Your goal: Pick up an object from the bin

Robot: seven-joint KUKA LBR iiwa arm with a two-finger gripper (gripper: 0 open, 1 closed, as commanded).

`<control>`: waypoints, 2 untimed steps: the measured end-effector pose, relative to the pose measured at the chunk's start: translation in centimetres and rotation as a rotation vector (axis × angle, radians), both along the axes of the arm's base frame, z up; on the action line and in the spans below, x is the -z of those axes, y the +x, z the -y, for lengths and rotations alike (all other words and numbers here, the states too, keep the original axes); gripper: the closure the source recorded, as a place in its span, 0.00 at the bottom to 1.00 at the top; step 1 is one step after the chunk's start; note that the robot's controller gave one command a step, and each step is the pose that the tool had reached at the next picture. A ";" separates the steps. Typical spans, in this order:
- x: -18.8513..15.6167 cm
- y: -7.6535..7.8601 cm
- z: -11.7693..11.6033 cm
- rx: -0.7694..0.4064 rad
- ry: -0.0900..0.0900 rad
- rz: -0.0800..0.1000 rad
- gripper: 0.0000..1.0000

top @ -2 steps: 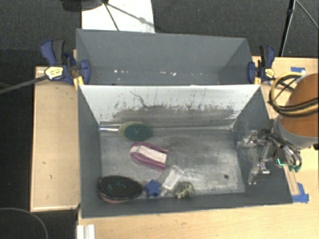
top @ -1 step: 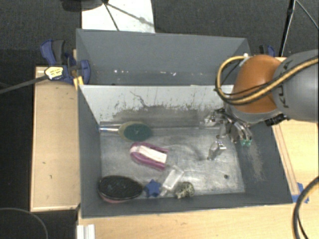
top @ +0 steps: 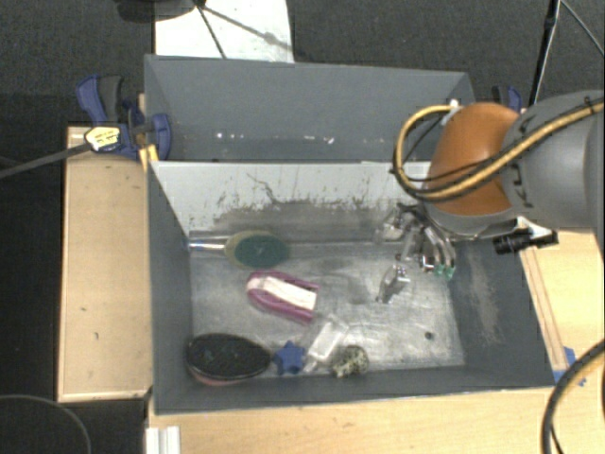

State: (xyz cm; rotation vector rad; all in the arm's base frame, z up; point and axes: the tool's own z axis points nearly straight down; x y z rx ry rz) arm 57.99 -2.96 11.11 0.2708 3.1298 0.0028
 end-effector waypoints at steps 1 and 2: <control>0.4 0.2 -3.7 -0.056 0.000 0.000 0.00; 1.8 1.1 -7.0 -0.160 0.000 0.005 0.00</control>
Offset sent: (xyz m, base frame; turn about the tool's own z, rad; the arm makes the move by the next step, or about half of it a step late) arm 0.0019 0.0348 -0.0041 -0.0498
